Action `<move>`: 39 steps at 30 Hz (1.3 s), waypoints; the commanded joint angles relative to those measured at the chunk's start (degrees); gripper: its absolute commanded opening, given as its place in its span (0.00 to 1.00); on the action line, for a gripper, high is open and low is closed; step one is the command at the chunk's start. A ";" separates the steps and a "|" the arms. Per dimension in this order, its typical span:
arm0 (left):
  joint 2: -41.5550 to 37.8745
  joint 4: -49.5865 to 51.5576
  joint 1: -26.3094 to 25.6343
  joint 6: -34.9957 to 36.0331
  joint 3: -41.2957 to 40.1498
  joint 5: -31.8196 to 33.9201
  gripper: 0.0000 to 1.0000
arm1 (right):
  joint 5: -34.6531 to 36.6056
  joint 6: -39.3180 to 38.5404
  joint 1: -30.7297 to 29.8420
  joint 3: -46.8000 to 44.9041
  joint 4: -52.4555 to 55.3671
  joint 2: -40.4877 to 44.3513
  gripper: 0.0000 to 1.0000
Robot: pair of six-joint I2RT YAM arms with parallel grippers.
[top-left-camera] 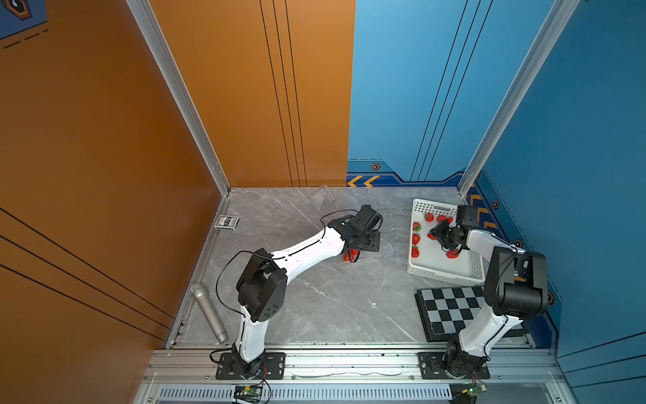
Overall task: Pack strawberries into containers
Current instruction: Pick up the strawberry from the basket, then place the strawberry in the packing box.
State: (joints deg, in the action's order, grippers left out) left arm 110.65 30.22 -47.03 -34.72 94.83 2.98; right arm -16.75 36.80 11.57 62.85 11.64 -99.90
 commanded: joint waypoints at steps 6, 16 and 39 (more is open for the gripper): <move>-8.85 0.98 3.96 -1.29 -6.26 3.69 0.56 | -0.84 -3.48 -5.38 1.98 9.04 11.33 0.21; -22.14 0.99 9.79 -4.67 -20.65 6.18 0.57 | 2.17 -3.30 -25.22 7.58 14.38 13.05 0.21; -36.69 -1.53 19.35 -8.86 -41.40 3.74 0.58 | 6.68 0.12 -41.84 12.31 12.10 -4.82 0.19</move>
State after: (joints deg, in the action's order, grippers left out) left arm 73.32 29.85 -28.01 -42.54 54.57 7.49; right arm -11.73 36.07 -29.56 73.36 23.57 -104.03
